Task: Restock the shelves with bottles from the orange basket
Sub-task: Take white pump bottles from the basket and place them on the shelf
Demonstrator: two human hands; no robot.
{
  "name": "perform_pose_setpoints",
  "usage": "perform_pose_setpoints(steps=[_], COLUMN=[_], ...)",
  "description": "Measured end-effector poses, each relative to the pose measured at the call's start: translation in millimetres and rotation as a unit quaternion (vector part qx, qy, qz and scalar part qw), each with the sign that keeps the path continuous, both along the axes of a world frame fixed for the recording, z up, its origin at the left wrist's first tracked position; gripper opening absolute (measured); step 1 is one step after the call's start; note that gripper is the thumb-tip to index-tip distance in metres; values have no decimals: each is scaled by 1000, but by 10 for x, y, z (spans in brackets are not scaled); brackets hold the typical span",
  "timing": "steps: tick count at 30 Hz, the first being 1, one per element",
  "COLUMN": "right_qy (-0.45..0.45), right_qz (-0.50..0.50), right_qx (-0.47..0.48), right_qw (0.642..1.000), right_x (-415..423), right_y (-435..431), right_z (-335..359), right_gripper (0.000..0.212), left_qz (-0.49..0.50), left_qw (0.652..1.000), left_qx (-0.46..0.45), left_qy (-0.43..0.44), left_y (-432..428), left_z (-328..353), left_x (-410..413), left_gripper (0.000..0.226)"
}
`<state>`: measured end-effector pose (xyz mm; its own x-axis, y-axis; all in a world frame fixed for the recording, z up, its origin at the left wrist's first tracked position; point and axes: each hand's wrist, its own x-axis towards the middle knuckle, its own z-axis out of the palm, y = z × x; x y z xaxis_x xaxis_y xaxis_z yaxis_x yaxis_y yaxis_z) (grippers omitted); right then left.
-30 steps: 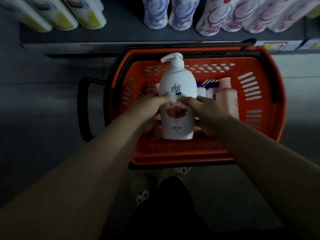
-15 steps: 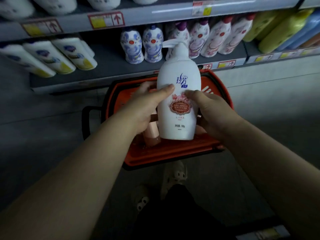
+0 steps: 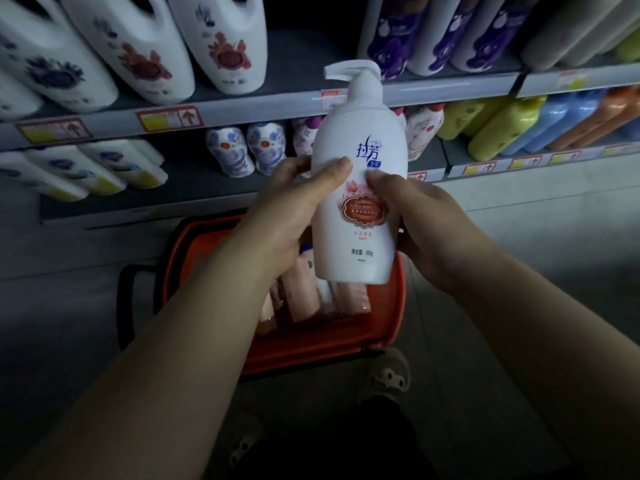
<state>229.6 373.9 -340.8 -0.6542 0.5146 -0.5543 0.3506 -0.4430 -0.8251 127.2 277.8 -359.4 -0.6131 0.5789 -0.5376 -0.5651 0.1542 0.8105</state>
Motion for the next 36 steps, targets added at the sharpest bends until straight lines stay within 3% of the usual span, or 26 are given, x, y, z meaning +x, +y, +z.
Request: perform_pose_setpoints(steps=[11,18,25,30,36], right_qy=[57,107,143,167,161], right_qz=[78,116,126,84,57], right_qx=[30,126,246,313,382], right_qw=[995,979,950,931,908], right_x=[58,12,-237,-674,-1196], right_y=[1182,1677,2107,2380,2799], right_z=[600,1038,1585,1764,1796], right_gripper=[17,8,28,27,54], left_qz=[29,24,40,97,129], left_qw=[997,989,967,949,922], left_qx=[5,46,100,111,59], left_qy=[69,137,230,277,360], left_y=[995,1413,1778,2151,2577], left_z=[737,1202,1757,1957,2006], left_x=[113,91,-167,-506,-791], left_gripper=[55,40,24,29,48])
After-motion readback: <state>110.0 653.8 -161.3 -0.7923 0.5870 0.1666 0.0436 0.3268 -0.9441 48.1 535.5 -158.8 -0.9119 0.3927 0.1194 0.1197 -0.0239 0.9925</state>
